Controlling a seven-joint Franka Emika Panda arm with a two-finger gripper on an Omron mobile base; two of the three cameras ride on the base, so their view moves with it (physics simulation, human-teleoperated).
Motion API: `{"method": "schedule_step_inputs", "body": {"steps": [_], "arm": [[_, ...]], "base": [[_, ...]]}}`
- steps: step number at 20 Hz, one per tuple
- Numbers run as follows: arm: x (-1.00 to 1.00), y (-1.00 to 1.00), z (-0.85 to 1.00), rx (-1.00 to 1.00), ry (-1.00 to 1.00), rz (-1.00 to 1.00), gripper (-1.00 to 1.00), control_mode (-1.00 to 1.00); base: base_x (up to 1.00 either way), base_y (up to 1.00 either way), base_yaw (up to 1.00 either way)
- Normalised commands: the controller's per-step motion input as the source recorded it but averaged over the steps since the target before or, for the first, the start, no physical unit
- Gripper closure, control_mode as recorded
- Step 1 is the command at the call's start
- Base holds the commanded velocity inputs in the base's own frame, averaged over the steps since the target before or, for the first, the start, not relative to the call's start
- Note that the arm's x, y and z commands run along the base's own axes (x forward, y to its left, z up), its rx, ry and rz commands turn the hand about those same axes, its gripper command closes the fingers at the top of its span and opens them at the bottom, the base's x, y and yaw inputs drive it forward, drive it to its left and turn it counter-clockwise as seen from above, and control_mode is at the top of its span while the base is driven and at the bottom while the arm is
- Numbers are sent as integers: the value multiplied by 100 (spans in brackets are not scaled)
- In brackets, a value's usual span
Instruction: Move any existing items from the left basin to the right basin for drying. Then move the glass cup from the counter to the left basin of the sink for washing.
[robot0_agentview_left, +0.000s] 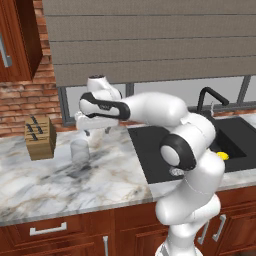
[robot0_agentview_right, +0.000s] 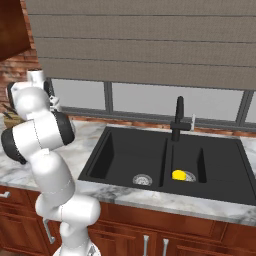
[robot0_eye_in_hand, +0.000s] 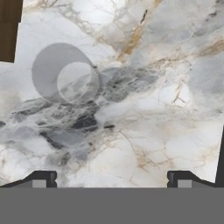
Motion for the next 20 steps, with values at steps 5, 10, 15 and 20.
{"method": "schedule_step_inputs", "body": {"steps": [5, 10, 15, 20], "arm": [[26, 1, 0, 0, 1, 0, -100, -100], [26, 1, 0, 0, 1, 0, -100, -100], [26, 5, 0, 0, 2, 0, -100, -100], [24, 4, 0, 0, 1, 0, -100, -100]], "base": [[0, 0, 0], [0, 0, 0], [0, 0, 0], [0, 0, 0]]}}
